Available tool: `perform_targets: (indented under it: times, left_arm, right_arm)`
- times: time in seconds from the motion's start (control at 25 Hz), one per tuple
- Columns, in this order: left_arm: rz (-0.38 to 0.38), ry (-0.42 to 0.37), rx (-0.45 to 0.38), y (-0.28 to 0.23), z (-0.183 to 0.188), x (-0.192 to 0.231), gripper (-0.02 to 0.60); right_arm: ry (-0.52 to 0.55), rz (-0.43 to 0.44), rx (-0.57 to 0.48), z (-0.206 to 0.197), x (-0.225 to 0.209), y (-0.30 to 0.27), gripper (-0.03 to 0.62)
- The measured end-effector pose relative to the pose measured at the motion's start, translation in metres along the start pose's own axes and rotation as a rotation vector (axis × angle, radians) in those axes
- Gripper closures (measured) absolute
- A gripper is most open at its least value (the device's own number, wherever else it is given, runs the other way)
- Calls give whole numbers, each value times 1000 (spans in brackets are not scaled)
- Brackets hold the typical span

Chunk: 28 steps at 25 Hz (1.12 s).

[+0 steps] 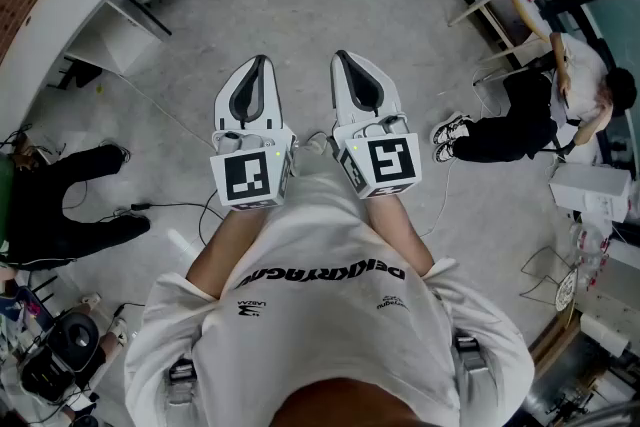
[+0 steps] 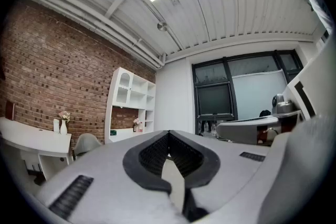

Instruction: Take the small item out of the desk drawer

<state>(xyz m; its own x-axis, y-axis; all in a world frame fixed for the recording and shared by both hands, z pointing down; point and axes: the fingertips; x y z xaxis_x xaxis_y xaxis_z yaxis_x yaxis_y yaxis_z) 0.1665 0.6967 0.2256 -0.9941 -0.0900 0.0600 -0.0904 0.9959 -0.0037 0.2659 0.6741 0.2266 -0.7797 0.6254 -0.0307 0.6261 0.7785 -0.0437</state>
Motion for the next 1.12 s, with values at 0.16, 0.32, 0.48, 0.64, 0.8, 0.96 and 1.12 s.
perform_targets:
  times: [0.16,0.32,0.48,0.64,0.8,0.96,1.12]
  left_arm:
    - [-11,17,-4,12,2,4,584]
    - [-38,33,-15,19,4,7,584]
    - [-37,52,2,15,-2,21,584]
    - [-19,54,20,-1,-10,41,584]
    - [-16,43,49,-34,-30,64,584]
    - [-19,28,55,-80,-36,86,584]
    - [-22,11,52,-138,-36,108,584]
  right_arm:
    - [-9,10,-13,0,16,5,595]
    - [-10,13,-25,4,26,7,595]
    - [-18,21,-17,1,31,-7,595]
    - [-20,34,-8,-7,33,-32,595]
    - [-31,37,12,-20,28,-72,595]
    - [-31,44,20,-26,15,-123,595]
    - [-30,63,22,-25,-6,-183,595]
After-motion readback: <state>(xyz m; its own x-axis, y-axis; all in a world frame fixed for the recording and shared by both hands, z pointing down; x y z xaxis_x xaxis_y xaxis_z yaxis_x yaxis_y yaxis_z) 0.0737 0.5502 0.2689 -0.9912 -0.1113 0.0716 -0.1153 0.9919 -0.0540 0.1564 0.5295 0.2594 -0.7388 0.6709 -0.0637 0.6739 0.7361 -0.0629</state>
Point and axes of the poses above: the fingertips, and each gripper's own axes: y backward along the fingers, x to its left, z out of its top, and after that the axes turned 1 degree about x, right-handed
